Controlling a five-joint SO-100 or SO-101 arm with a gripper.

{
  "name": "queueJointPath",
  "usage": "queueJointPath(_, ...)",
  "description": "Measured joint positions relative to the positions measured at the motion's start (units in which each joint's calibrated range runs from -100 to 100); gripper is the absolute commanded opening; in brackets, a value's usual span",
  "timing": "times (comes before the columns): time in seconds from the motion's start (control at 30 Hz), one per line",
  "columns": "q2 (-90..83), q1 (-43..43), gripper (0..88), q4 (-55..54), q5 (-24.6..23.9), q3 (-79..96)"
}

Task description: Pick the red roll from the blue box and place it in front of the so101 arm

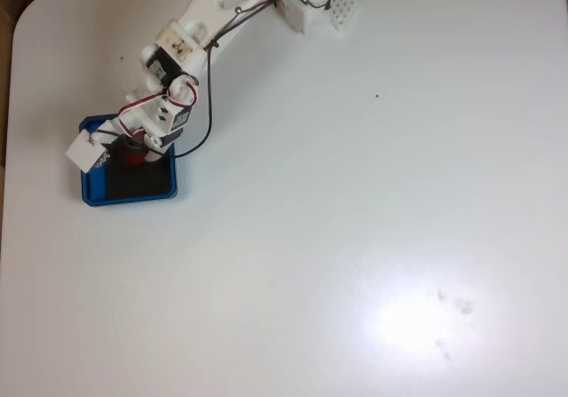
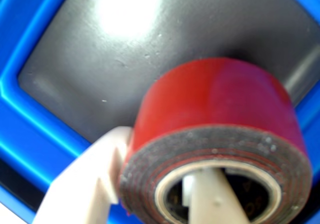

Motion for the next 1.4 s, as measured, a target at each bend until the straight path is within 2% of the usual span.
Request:
queueJointPath(0.3, -13.8, -0.8, 0.5, 0.1, 0.2, 0.0)
queueJointPath(0.53, -24.6, -10.4, 0.5, 1.1, 0.2, 0.2)
queueJointPath(0.9, -30.7, -37.6, 0.5, 22.0, 0.3, 0.2)
queueJointPath(1.4, -30.7, -49.4, 0.5, 36.9, 0.2, 6.3)
